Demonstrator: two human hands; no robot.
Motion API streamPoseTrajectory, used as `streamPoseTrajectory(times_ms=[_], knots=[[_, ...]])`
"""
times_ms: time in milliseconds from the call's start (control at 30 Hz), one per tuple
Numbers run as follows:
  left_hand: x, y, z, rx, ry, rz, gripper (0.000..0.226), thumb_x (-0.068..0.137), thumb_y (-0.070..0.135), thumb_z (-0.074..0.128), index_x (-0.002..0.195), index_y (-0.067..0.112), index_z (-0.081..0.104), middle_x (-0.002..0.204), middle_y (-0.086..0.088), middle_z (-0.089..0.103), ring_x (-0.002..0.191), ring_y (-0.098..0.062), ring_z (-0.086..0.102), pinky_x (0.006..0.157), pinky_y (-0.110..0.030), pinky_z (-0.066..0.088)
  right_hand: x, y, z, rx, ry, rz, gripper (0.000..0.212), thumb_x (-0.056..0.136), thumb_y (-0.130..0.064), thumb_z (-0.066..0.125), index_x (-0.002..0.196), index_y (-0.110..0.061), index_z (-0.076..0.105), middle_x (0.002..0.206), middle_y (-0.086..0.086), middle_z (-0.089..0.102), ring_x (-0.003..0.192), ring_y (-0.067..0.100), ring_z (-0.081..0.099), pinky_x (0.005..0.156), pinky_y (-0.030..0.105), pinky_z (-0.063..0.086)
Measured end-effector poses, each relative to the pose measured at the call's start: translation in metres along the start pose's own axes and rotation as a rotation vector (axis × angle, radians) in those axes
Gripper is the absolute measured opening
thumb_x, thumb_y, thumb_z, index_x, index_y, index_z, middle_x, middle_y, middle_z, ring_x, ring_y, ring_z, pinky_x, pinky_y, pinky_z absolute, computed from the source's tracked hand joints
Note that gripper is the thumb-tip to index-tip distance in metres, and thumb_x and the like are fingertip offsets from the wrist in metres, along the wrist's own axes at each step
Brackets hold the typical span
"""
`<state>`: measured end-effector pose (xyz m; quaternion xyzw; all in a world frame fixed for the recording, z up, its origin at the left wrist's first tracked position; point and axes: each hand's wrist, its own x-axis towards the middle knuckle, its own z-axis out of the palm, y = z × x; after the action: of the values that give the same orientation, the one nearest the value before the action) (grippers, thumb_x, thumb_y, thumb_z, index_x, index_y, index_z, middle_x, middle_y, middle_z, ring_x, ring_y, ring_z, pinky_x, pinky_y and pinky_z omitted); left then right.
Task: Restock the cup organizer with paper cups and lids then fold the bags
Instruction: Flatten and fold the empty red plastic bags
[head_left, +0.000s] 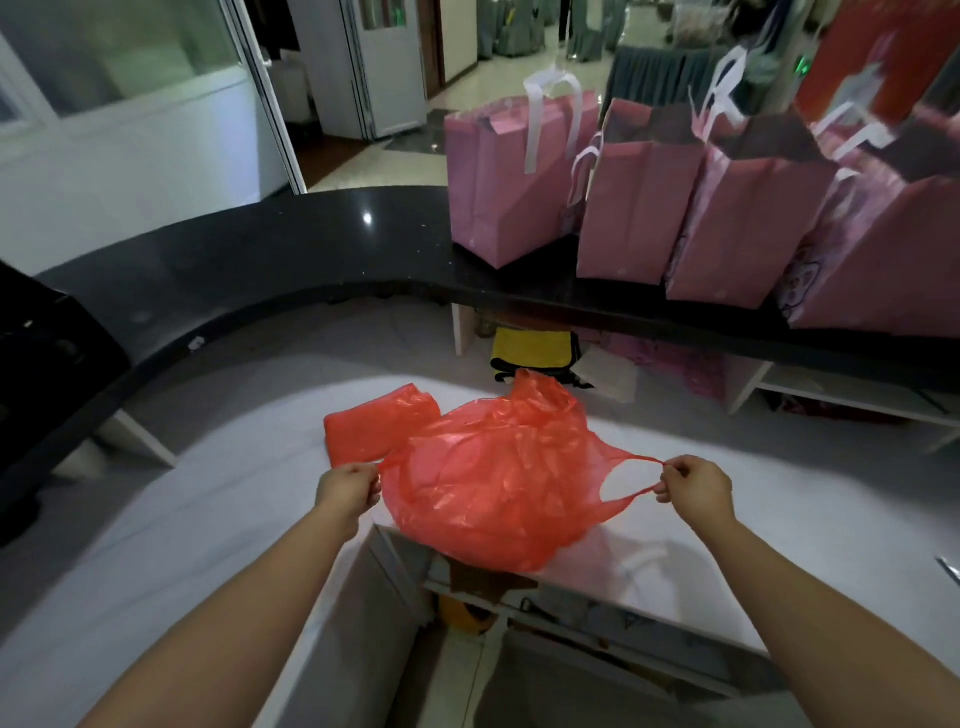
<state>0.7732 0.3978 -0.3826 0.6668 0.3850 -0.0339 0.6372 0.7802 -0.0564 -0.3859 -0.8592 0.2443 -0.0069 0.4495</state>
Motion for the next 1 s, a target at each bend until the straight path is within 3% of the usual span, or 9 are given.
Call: streamPoseTrajectory(times_ms=[233, 367, 433, 567, 667, 767, 833, 933, 1000], knots=[[0.006, 0.044, 0.004, -0.08, -0.001, 0.045, 0.011, 0.093, -0.003, 0.057, 0.087, 0.001, 0.065, 0.073, -0.015, 0.062, 0.061, -0.023, 0.059, 0.067, -0.035, 0.059, 0.011, -0.02, -0.039, 0.053, 0.152, -0.02, 0.019, 0.1, -0.004, 0.047, 0.099, -0.001, 0.066, 0.075, 0.014, 0.073, 0.062, 0.016, 0.068, 0.057, 0.023, 0.042], [0.007, 0.082, 0.005, -0.158, 0.038, 0.15, 0.018, 0.094, -0.006, 0.056, 0.078, 0.003, 0.06, 0.069, -0.013, 0.057, 0.056, -0.018, 0.053, 0.041, -0.019, 0.048, 0.016, -0.026, -0.059, 0.117, 0.276, -0.006, 0.02, 0.1, -0.005, 0.046, 0.1, 0.0, 0.065, 0.073, 0.015, 0.07, 0.07, 0.027, 0.071, 0.061, 0.024, 0.046], [0.003, 0.079, 0.003, -0.119, 0.024, 0.179, 0.018, 0.092, -0.006, 0.057, 0.077, 0.002, 0.061, 0.069, -0.013, 0.058, 0.055, -0.018, 0.054, 0.045, -0.021, 0.048, 0.011, -0.019, -0.067, 0.124, 0.323, 0.005, 0.021, 0.099, -0.005, 0.045, 0.097, -0.001, 0.065, 0.072, 0.013, 0.069, 0.071, 0.027, 0.07, 0.063, 0.025, 0.048], [0.002, 0.033, -0.004, -0.036, -0.007, 0.136, 0.015, 0.091, -0.007, 0.058, 0.078, -0.002, 0.064, 0.071, -0.017, 0.061, 0.063, -0.024, 0.058, 0.066, -0.032, 0.054, -0.006, 0.009, -0.068, 0.132, 0.346, 0.022, 0.021, 0.099, -0.001, 0.044, 0.101, 0.003, 0.064, 0.073, 0.018, 0.068, 0.068, 0.026, 0.067, 0.059, 0.02, 0.044], [0.003, -0.008, -0.007, -0.011, 0.005, 0.069, 0.012, 0.089, -0.007, 0.06, 0.078, -0.004, 0.064, 0.067, -0.017, 0.06, 0.06, -0.025, 0.056, 0.067, -0.034, 0.053, -0.015, 0.034, -0.064, 0.089, 0.322, 0.119, 0.016, 0.097, -0.001, 0.051, 0.1, 0.002, 0.066, 0.078, 0.019, 0.07, 0.068, 0.026, 0.066, 0.057, 0.018, 0.041], [0.003, -0.045, -0.012, 0.106, -0.002, -0.002, 0.017, 0.083, -0.006, 0.06, 0.067, -0.003, 0.063, 0.061, -0.019, 0.059, 0.052, -0.024, 0.053, 0.061, -0.032, 0.048, -0.019, 0.061, -0.06, -0.223, 0.176, 0.237, 0.007, 0.085, -0.01, 0.074, 0.09, -0.008, 0.07, 0.075, 0.005, 0.067, 0.073, 0.025, 0.063, 0.052, 0.019, 0.036], [0.002, -0.068, -0.019, 0.233, 0.001, -0.046, 0.02, 0.082, -0.003, 0.062, 0.061, -0.002, 0.062, 0.059, -0.021, 0.058, 0.047, -0.024, 0.052, 0.056, -0.029, 0.043, -0.023, 0.082, -0.057, -0.434, 0.089, 0.334, 0.005, 0.088, -0.021, 0.068, 0.087, -0.017, 0.066, 0.074, -0.004, 0.058, 0.074, 0.018, 0.06, 0.049, 0.018, 0.036], [0.0, -0.085, -0.025, 0.423, -0.054, -0.063, 0.033, 0.083, 0.022, 0.072, 0.058, 0.003, 0.062, 0.052, -0.016, 0.059, 0.047, -0.025, 0.055, 0.05, -0.027, 0.043, -0.042, 0.097, -0.058, -0.543, 0.013, 0.314, 0.011, 0.09, -0.007, 0.057, 0.08, -0.006, 0.062, 0.082, 0.009, 0.062, 0.073, 0.027, 0.059, 0.058, 0.027, 0.045], [0.0, -0.081, -0.025, 0.626, -0.078, 0.005, 0.033, 0.082, 0.033, 0.071, 0.063, 0.006, 0.069, 0.062, -0.012, 0.069, 0.061, -0.029, 0.066, 0.059, -0.03, 0.051, -0.044, 0.096, -0.059, -0.559, 0.033, 0.31, 0.019, 0.088, 0.0, 0.056, 0.071, -0.006, 0.058, 0.084, 0.013, 0.065, 0.068, 0.026, 0.054, 0.057, 0.027, 0.042]])
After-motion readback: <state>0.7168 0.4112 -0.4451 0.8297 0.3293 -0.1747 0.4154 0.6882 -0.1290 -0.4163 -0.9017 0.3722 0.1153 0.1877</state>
